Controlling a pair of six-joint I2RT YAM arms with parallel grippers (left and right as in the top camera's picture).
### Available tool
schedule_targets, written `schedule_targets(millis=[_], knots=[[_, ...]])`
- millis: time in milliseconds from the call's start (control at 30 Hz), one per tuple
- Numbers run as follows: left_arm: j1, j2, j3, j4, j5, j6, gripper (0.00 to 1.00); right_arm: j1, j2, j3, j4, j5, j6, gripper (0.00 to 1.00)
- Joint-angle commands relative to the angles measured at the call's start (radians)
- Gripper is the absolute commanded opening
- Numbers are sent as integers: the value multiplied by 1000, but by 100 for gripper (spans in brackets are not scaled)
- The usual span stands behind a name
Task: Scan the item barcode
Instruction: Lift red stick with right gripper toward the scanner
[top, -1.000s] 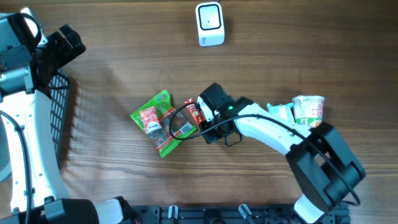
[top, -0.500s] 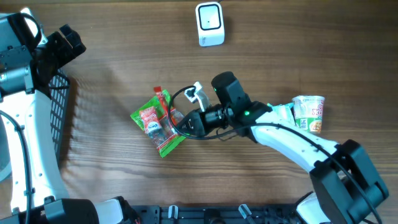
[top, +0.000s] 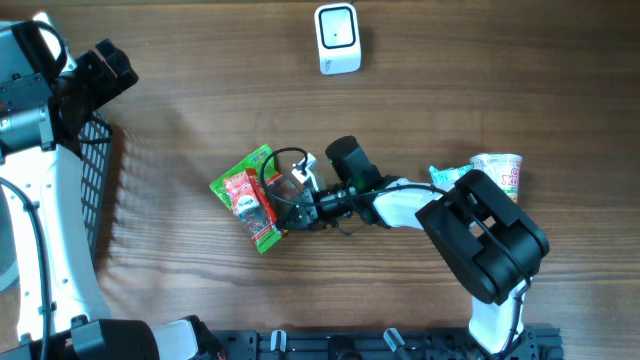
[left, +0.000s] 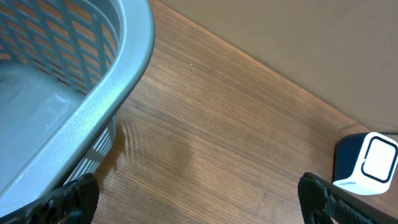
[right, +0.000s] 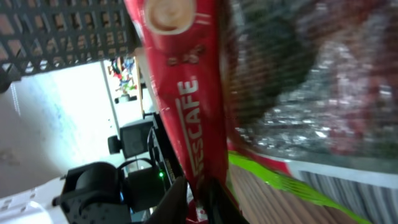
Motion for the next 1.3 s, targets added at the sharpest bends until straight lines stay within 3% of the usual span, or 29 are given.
schedule_targets(millis=[0,33,133,300,500,633,767,967,1133,1267], knots=[[2,-3,13,2,8,-2,100,2,5,0,-4,46,-14,24],[2,-3,13,2,8,-2,100,1,5,0,-3,49,-15,31],[2,-3,13,2,8,-2,100,-1,-7,0,-4,53,-19,37],[2,-3,13,2,8,-2,100,-38,-127,0,-116,151,-100,39],[2,-3,13,2,8,-2,100,10,-361,190,-719,635,-361,39],[2,-3,13,2,8,-2,100,169,-361,274,-771,856,-409,36],[2,-3,13,2,8,-2,100,357,-334,274,-766,1168,-412,40],[2,-3,13,2,8,-2,100,383,-304,319,-766,1186,-427,43],[2,-3,13,2,8,-2,100,381,-296,519,-964,1178,-434,49],[2,-3,13,2,8,-2,100,399,-205,520,-999,1125,-426,49]])
